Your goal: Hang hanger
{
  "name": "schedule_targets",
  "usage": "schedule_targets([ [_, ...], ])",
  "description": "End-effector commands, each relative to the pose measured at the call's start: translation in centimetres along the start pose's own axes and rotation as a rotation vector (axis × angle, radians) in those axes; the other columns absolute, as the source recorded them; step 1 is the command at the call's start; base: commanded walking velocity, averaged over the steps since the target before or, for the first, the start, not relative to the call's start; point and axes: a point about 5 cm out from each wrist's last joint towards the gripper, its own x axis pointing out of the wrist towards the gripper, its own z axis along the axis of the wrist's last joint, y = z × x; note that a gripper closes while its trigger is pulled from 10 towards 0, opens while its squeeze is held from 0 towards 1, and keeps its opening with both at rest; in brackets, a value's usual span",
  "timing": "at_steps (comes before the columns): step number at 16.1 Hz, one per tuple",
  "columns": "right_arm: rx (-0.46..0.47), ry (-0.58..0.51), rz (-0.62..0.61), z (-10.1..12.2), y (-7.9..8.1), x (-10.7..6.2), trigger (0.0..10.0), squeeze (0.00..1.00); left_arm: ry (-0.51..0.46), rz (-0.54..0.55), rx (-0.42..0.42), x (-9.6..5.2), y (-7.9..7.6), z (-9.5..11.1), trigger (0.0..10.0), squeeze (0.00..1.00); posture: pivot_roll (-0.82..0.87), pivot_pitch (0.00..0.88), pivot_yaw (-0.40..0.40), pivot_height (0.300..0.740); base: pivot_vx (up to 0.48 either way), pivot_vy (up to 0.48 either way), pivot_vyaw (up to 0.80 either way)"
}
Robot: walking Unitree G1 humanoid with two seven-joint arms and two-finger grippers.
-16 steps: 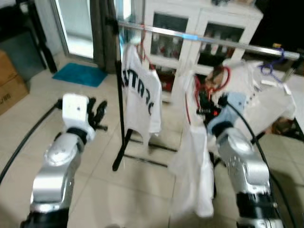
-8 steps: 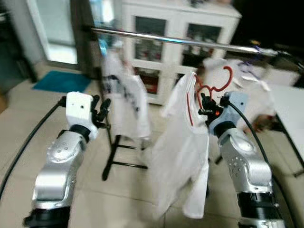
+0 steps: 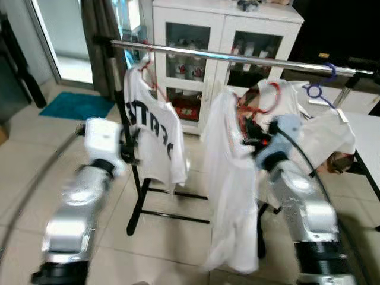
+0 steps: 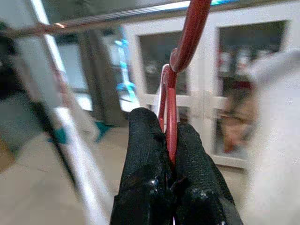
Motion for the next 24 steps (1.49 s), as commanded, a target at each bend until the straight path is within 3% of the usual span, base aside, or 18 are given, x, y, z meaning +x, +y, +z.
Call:
schedule_targets([
  [1, -0.006, -0.039, -0.011, 0.8, 0.0, 0.1, 10.0, 0.00, -0.012, -0.001, 0.014, 0.0, 0.3, 0.6, 10.0, 0.00, 0.01, 0.000, -0.060, 0.710, 0.371, 0.000, 0.00],
  [16, -0.038, -0.052, 0.000, 0.9, 0.4, 0.1, 10.0, 0.00, -0.005, -0.020, 0.019, -0.1, -0.1, 0.5, 10.0, 0.00, 0.01, 0.000, -0.063, 0.710, 0.372, 0.000, 0.00],
  [24, -0.089, -0.009, 0.109, 0.2, 1.9, 0.3, 10.0, 0.00, -0.002, -0.033, 0.034, 0.0, -0.1, 0.4, 10.0, 0.00, 0.02, 0.000, -0.062, 0.710, 0.371, 0.000, 0.00],
])
